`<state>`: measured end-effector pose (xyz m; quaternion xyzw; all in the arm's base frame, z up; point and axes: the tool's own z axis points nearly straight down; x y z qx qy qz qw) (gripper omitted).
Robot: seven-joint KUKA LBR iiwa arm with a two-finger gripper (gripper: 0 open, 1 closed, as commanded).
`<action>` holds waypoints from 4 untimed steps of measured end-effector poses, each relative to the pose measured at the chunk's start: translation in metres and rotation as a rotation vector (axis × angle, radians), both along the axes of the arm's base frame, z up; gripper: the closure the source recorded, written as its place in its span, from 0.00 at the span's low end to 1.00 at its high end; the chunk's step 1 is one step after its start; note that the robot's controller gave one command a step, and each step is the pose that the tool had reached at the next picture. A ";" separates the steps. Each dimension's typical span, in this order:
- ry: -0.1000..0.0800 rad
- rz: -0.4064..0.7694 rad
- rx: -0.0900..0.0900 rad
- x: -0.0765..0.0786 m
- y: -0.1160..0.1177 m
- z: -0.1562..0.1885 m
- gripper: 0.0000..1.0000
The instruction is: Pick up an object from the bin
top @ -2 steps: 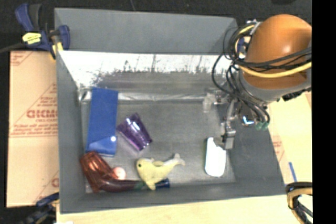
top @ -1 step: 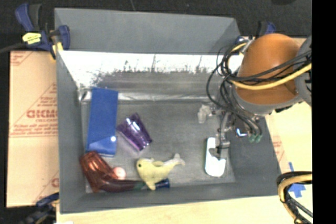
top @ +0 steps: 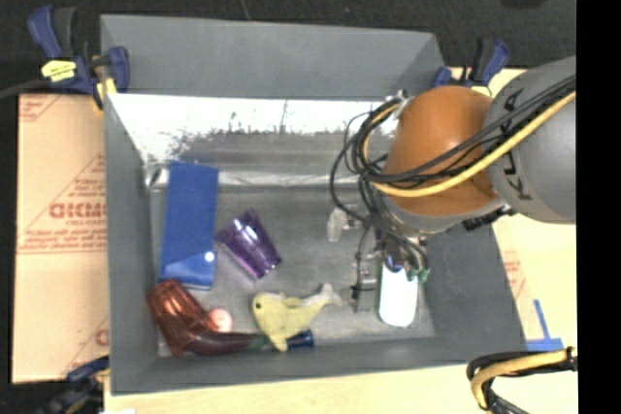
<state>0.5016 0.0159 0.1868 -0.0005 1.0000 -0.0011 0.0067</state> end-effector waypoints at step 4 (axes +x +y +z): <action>0.002 0.456 -0.007 -0.023 0.018 -0.102 0.00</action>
Offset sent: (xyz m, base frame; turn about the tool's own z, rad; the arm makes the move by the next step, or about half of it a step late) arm -0.0237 -0.0183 -0.0953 -0.4033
